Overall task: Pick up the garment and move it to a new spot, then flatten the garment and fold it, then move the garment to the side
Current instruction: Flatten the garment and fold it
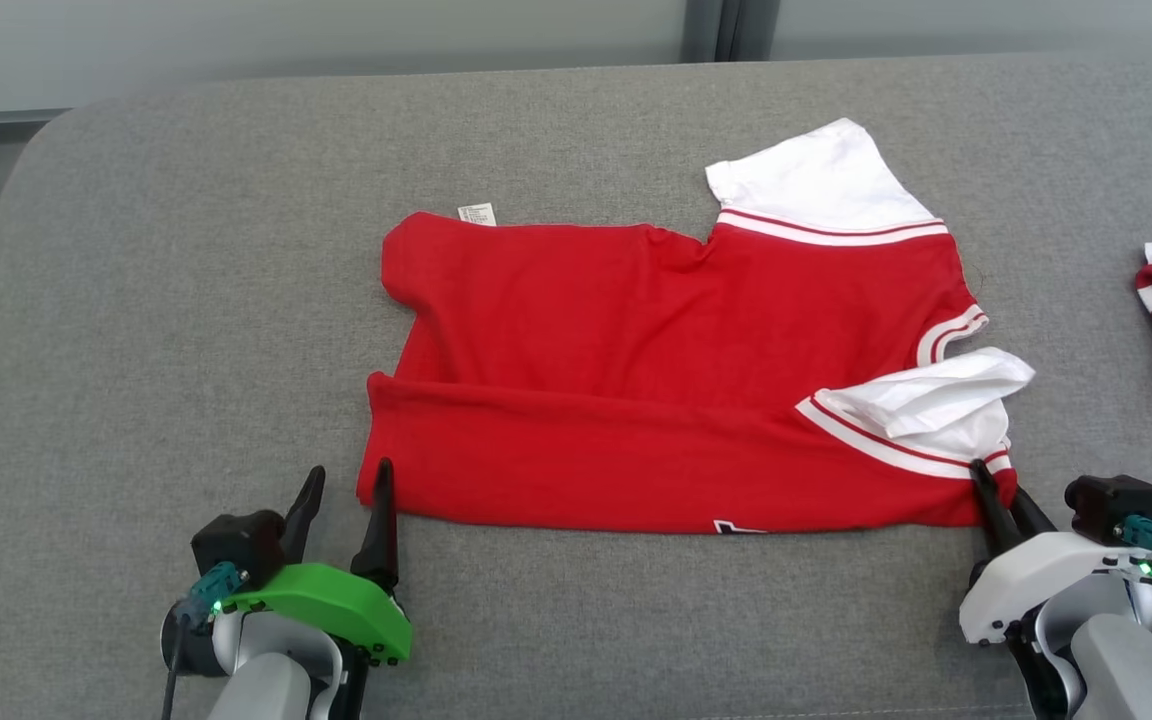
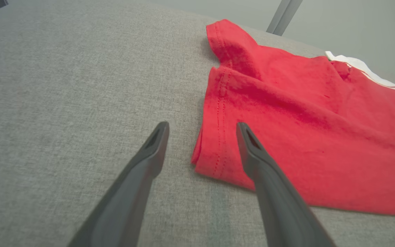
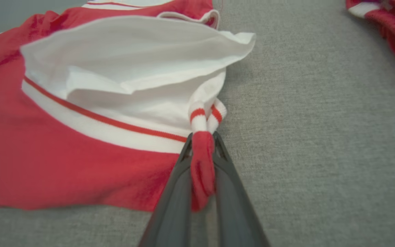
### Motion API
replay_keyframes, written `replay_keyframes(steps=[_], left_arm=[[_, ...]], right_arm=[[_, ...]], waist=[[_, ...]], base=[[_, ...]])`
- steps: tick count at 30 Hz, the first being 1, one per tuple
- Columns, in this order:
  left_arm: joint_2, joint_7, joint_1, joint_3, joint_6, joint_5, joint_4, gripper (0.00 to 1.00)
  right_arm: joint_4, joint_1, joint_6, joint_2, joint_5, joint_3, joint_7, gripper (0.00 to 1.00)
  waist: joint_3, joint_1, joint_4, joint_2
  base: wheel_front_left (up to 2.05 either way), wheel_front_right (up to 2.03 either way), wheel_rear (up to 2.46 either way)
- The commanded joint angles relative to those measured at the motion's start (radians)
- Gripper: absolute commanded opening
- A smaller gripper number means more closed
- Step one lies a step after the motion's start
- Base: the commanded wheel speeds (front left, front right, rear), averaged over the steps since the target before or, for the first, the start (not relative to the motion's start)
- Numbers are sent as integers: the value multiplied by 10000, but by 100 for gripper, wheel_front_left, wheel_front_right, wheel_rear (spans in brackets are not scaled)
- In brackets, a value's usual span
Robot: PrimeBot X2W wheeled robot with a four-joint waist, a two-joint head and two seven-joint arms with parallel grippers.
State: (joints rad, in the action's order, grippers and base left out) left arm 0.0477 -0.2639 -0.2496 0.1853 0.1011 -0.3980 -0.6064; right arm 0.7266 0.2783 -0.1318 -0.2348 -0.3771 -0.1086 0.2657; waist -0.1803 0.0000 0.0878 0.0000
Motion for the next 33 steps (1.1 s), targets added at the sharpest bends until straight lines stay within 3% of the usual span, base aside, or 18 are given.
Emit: replay_keyframes(steps=[1, 14, 15, 16, 17, 25, 33], left_arm=[[55, 1, -230, 36, 122, -259, -180, 100], [55, 7, -846, -96, 245, -674, -1598, 100], [53, 11, -887, -50, 257, -717, -1662, 55], [53, 13, -908, -72, 266, -838, -1706, 39], [53, 13, -928, -69, 269, -840, -1736, 0], [41, 13, -718, 500, 304, -1035, -1813, 0], [58, 10, 124, 195, 297, -854, -1925, 0]], right_arm=[[-122, 118, 23, -103, -130, -46, -32, 0], [-968, 253, 20, -223, -399, -534, -18, 0], [-1000, 266, 20, -249, -422, -539, -18, 0], [-1031, 277, 20, -264, -434, -549, -18, 0], [-1047, 278, 20, -268, -452, -553, -18, 0], [-1007, 97, 20, -207, -523, -490, -18, 0], [-562, -510, 20, -42, -683, -441, -18, 0]], waist=[[-90, 0, -110, 0], [-371, 0, -536, 0], [-392, 0, -553, 0], [-416, 0, -569, 0], [-438, 0, -579, 0], [-184, 0, -529, 0], [958, 0, -361, 0]], base=[[0, 0, 0], [0, 0, 0], [0, 0, 0], [0, 0, 0], [0, 0, 0], [0, 0, 0], [0, 0, 0]])
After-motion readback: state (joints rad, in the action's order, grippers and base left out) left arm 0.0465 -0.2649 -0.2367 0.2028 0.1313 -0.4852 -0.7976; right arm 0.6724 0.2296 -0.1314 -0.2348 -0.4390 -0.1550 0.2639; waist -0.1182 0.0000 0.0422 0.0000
